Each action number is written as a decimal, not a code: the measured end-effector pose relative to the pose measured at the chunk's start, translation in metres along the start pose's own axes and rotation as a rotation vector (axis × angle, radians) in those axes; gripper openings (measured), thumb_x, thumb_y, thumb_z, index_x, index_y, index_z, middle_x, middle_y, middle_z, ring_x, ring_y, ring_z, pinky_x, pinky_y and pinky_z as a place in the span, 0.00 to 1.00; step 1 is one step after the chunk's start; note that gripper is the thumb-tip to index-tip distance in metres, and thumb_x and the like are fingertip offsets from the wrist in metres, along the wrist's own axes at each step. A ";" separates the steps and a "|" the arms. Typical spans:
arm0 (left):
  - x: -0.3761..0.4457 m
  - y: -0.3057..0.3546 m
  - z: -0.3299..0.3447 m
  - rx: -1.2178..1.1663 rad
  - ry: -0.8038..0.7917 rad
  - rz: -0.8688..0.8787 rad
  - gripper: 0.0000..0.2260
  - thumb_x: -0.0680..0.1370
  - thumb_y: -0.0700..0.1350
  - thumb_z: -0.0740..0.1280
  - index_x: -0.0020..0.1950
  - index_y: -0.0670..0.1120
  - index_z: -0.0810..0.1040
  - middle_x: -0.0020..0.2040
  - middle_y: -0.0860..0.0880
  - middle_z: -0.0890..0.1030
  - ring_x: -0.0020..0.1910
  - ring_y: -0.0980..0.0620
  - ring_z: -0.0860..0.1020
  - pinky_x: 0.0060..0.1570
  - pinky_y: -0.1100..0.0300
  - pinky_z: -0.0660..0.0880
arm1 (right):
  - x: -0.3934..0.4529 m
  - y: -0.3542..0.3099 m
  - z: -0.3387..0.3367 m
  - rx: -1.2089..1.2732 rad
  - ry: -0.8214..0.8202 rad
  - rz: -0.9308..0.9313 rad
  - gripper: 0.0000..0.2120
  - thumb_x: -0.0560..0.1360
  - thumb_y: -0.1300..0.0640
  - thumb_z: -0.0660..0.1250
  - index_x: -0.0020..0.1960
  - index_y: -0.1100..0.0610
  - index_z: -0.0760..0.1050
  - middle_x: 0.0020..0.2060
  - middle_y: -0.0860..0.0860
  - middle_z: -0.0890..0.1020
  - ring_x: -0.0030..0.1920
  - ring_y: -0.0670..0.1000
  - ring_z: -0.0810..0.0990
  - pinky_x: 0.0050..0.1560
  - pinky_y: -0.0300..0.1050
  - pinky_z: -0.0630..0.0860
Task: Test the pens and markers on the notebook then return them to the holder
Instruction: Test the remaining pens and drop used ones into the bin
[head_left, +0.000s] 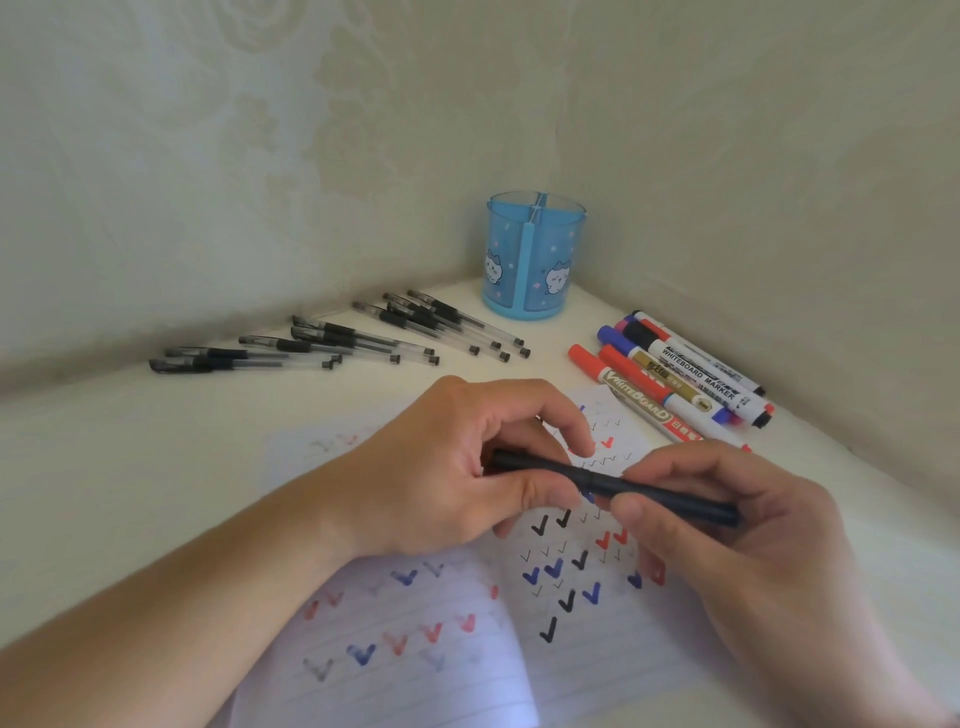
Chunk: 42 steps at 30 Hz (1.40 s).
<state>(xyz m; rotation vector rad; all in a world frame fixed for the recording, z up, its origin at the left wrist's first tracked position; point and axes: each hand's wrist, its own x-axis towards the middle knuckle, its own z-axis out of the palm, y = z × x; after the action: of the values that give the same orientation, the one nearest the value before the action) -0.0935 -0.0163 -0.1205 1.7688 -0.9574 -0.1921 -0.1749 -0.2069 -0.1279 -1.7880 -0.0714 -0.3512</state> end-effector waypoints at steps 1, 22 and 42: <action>0.000 0.000 0.000 -0.009 0.001 0.002 0.07 0.74 0.43 0.72 0.50 0.49 0.77 0.42 0.51 0.86 0.27 0.54 0.77 0.34 0.61 0.76 | 0.000 0.000 0.000 0.010 -0.002 0.000 0.09 0.62 0.50 0.77 0.40 0.51 0.82 0.31 0.53 0.85 0.23 0.51 0.77 0.28 0.43 0.77; 0.004 -0.014 -0.027 0.256 0.293 -0.046 0.22 0.77 0.65 0.59 0.56 0.49 0.80 0.51 0.61 0.82 0.51 0.58 0.81 0.51 0.57 0.78 | 0.019 -0.005 -0.013 0.265 0.134 0.189 0.02 0.73 0.68 0.68 0.43 0.63 0.77 0.31 0.60 0.84 0.20 0.51 0.72 0.19 0.31 0.65; -0.412 0.075 -0.102 1.204 0.631 -0.567 0.12 0.80 0.54 0.61 0.55 0.49 0.79 0.56 0.55 0.79 0.55 0.52 0.77 0.52 0.53 0.75 | -0.022 -0.117 0.206 0.248 -0.697 -0.115 0.09 0.76 0.58 0.68 0.37 0.54 0.78 0.27 0.54 0.80 0.23 0.52 0.73 0.24 0.38 0.63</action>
<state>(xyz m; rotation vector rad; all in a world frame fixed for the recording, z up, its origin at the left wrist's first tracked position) -0.3494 0.3293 -0.1402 2.8933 0.0094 0.7072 -0.1820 0.0226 -0.0661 -1.5878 -0.6812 0.2078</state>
